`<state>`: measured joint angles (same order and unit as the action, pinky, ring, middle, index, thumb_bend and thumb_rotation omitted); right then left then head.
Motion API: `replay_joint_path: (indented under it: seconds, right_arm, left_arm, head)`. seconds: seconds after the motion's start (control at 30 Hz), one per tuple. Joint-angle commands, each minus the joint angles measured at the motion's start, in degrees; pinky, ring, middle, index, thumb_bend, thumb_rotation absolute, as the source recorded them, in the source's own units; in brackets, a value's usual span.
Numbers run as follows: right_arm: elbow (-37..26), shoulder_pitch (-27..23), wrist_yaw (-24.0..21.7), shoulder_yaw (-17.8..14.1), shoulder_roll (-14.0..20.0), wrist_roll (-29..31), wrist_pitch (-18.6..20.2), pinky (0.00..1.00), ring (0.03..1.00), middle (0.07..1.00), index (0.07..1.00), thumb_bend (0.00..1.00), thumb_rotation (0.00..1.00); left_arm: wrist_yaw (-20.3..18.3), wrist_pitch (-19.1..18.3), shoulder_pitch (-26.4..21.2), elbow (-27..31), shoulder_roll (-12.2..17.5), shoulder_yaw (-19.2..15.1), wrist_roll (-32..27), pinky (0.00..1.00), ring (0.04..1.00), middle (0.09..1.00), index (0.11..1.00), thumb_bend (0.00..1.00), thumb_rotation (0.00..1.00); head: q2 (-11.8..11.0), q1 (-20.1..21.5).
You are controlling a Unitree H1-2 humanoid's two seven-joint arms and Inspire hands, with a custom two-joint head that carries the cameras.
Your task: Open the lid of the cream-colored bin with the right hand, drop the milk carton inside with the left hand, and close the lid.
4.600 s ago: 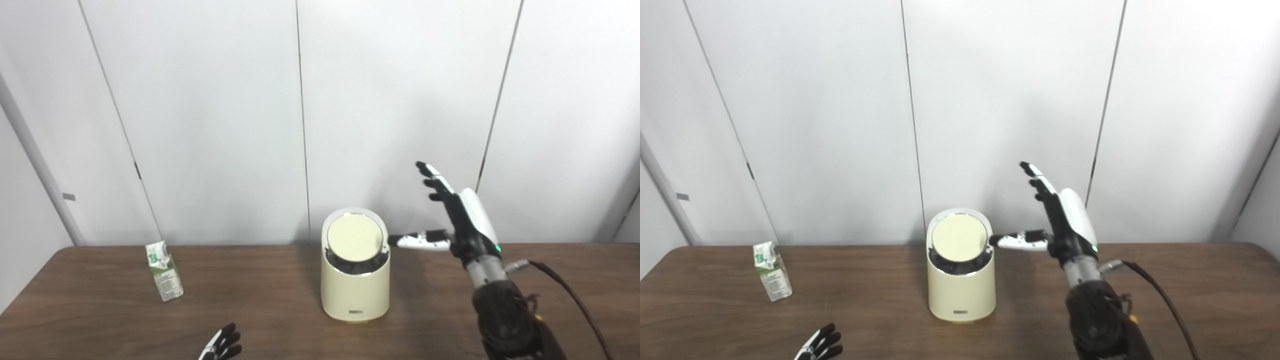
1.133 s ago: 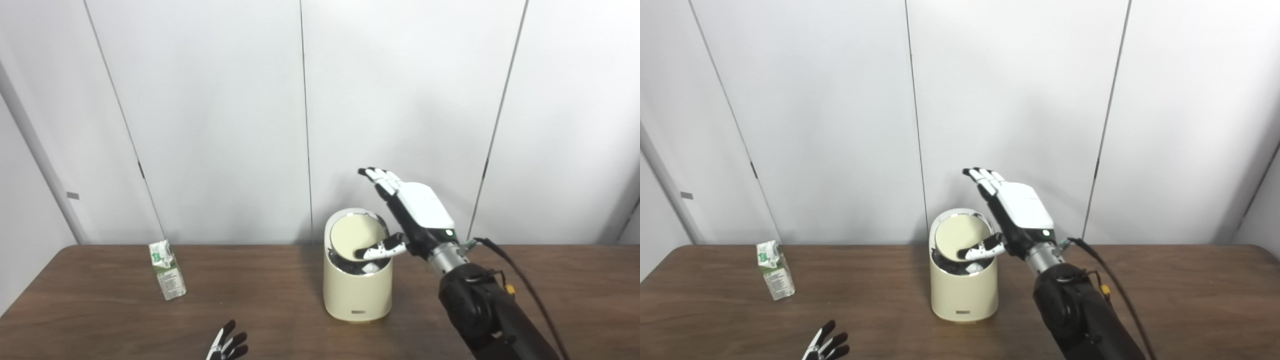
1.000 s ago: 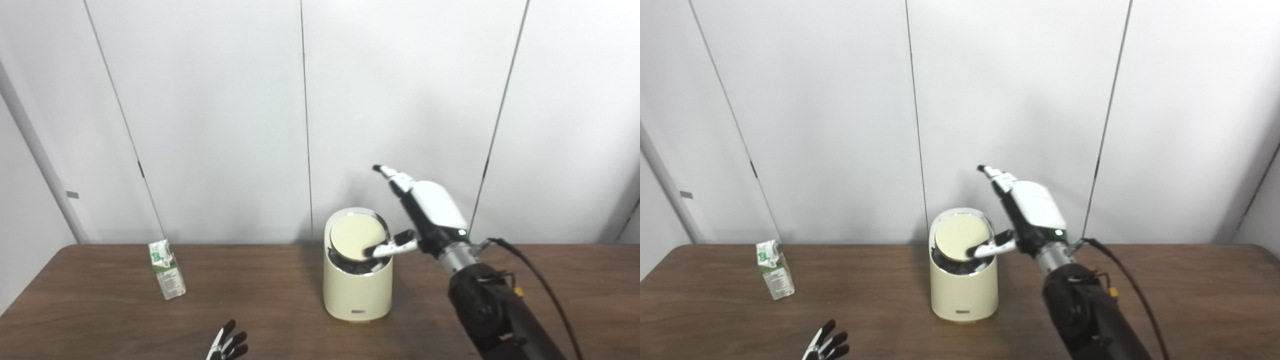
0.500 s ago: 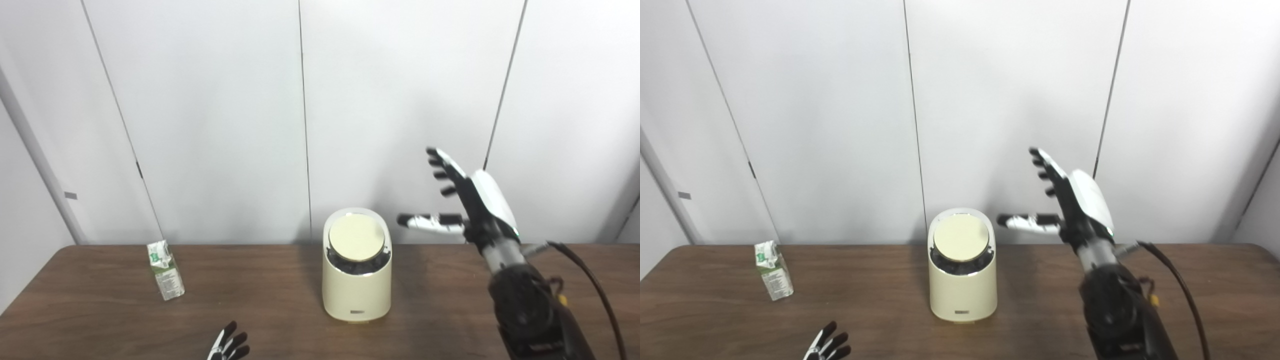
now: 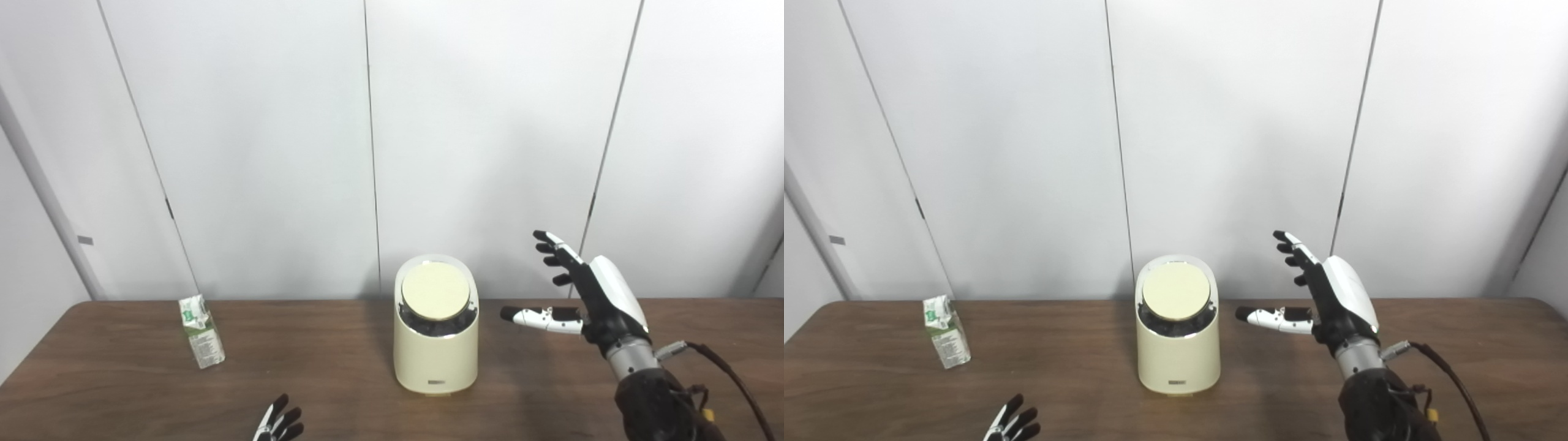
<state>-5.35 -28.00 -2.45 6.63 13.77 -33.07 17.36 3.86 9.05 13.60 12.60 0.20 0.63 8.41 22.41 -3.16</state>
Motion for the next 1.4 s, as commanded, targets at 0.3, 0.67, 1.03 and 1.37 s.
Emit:
replay_joint_path:
  seconds: [0.3, 0.67, 1.03, 1.37]
  right_arm:
    - [0.2, -4.4, 1.2, -0.1, -0.4, 1.4, -2.4, 0.75, 0.859, 0.898, 0.912, 0.65, 0.34]
    - [4.1, -7.7, 2.8, 0.7, -1.4, 1.7, -3.9, 0.75, 0.858, 0.899, 0.912, 0.67, 0.34]
    - [11.3, -12.8, 3.7, 4.4, -1.9, -1.4, -4.6, 0.74, 0.844, 0.890, 0.913, 0.68, 0.40]
    - [17.5, -15.4, 4.4, 7.0, -1.6, -2.8, -6.3, 0.77, 0.858, 0.889, 0.911, 0.70, 0.36]
  left_arm:
    - [0.3, 0.8, 4.7, -1.0, -0.7, 0.3, -0.2, 0.79, 0.871, 0.908, 0.998, 0.23, 0.45]
    - [0.2, 0.9, 4.3, -1.4, -0.6, 0.2, -0.5, 0.79, 0.876, 0.910, 0.999, 0.23, 0.46]
    - [0.3, 0.5, 4.3, -1.6, -0.8, 0.3, -0.9, 0.80, 0.878, 0.910, 0.999, 0.22, 0.39]
    - [0.9, 0.3, 4.5, -1.4, -1.2, 0.6, 0.7, 0.78, 0.862, 0.901, 0.991, 0.21, 0.38]
  head:
    - [-0.2, 0.0]
    - [-0.4, -0.1]
    - [-0.4, 0.2]
    - [-0.2, -0.2]
